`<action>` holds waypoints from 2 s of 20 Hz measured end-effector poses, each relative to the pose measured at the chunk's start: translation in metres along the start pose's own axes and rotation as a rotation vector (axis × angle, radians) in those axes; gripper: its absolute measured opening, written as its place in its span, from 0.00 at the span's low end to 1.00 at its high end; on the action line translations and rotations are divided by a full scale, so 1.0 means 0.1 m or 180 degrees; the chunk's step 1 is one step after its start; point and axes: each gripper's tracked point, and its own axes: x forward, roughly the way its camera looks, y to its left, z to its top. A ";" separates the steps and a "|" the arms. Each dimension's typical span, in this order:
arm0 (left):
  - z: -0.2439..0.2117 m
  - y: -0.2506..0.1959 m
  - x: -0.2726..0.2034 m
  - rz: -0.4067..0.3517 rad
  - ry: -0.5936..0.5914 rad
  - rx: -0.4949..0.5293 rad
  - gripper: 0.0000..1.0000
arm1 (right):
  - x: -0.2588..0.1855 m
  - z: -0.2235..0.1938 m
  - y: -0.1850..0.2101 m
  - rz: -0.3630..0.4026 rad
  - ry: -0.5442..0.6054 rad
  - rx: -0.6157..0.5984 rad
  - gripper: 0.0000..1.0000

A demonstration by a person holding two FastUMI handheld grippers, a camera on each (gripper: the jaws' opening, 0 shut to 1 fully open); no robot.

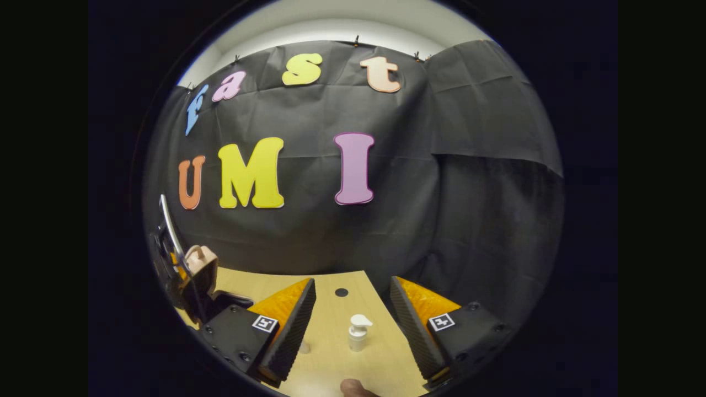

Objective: First open the suitcase, pack the skin care products into it, and then close the suitcase.

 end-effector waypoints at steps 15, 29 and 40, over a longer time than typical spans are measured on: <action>-1.94 1.60 0.46 0.0468 0.0478 -0.0795 0.03 | 0.15 0.09 0.83 0.0131 -0.0133 -0.0154 0.80; -3.60 1.32 0.92 0.0035 0.1159 -0.1294 0.03 | -0.02 -0.38 0.87 0.0038 0.0250 -0.0562 0.80; -3.97 1.02 1.01 -0.0303 0.1415 -0.1474 0.08 | -0.16 -0.66 0.74 -0.0035 0.0455 -0.0531 0.81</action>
